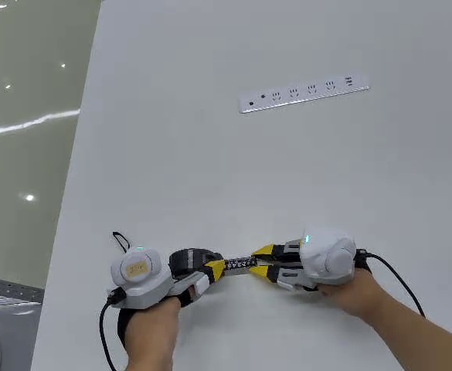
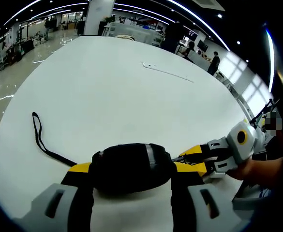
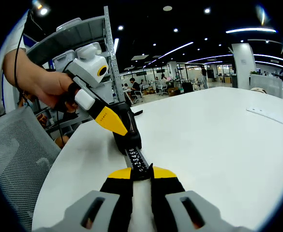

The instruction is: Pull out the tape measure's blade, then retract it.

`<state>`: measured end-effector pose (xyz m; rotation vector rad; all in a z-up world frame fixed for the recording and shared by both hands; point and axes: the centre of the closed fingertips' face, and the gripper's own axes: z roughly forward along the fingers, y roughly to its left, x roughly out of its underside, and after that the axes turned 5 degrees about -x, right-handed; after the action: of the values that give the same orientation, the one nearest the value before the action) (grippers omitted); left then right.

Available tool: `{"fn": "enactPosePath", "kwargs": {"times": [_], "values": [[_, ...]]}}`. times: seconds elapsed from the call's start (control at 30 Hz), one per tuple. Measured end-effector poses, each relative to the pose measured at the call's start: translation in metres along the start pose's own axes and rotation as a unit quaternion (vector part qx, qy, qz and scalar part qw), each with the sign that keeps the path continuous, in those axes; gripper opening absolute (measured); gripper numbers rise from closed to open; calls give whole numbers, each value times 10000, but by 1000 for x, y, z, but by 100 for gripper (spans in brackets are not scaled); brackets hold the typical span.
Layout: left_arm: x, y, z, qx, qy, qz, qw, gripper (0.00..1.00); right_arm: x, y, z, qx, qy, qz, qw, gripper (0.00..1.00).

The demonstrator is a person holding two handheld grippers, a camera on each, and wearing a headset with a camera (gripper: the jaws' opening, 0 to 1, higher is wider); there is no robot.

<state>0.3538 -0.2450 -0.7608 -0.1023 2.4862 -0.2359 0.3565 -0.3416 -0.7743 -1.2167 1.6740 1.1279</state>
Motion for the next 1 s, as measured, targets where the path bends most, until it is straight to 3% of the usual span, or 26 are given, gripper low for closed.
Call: {"fn": "enactPosePath", "kwargs": {"times": [0.4, 1.0], "values": [[1, 1, -2, 62, 31, -35, 10000, 61, 0, -1, 0, 40, -11, -9, 10000, 12], [-9, 0, -2, -45, -11, -317, 9995, 64, 0, 0, 0, 36, -13, -4, 10000, 12]]}}
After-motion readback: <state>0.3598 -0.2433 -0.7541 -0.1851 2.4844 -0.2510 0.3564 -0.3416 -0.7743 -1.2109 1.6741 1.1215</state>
